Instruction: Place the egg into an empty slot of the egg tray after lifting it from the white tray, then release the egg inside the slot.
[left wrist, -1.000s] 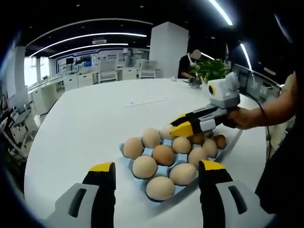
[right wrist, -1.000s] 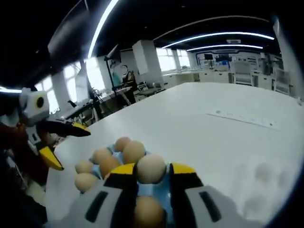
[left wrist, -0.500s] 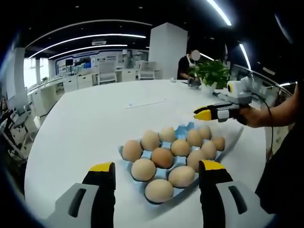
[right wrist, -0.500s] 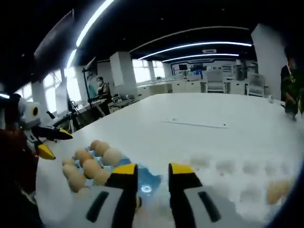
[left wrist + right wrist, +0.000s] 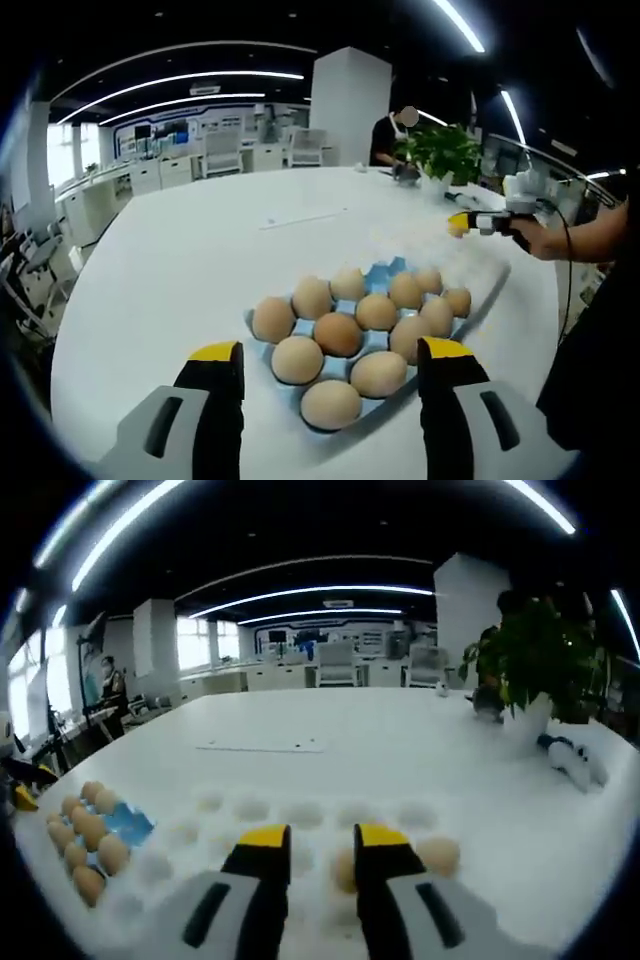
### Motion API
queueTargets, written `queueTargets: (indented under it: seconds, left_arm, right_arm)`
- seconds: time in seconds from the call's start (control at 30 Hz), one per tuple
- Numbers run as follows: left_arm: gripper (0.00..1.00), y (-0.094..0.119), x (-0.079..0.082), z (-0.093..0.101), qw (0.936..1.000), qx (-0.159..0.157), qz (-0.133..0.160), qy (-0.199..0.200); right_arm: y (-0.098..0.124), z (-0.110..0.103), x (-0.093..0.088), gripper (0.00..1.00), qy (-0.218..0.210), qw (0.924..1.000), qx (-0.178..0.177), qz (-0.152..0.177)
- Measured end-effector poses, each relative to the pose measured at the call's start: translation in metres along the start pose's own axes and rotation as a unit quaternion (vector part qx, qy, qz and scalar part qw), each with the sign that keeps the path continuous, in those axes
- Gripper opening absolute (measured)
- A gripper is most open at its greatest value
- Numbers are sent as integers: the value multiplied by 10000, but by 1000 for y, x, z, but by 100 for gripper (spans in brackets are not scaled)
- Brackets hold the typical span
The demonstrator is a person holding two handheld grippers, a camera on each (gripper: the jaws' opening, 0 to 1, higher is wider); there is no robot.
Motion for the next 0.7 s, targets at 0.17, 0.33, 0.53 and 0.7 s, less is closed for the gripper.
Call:
queueTargets:
  seconds: [0.17, 0.33, 0.53, 0.7]
  left_arm:
    - [70, 1, 2, -1, 10000, 17, 18, 9]
    - [69, 1, 1, 0, 10000, 18, -19, -17]
    - [69, 1, 1, 0, 10000, 35, -14, -2]
    - [69, 2, 1, -1, 10000, 57, 13, 23]
  right_arm:
    - [-8, 11, -12, 25, -135, 9998, -59, -137]
    - [-17, 12, -21, 25, 3, 9996, -89, -259]
    - [-15, 9, -16, 24, 198, 9995, -95, -206]
    - [-9, 7, -12, 24, 201, 9996, -111, -155]
Point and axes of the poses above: the point that each gripper's makers call its tool centre point, and the gripper's own axes: y roughly backward along the fingers, z roughly to its right, x roughly out of its top, the point moved 2 cm from there along y, roughly backward along the fingers, and after that the axes turned 12 degrees about -z, right-handed, at the moved point
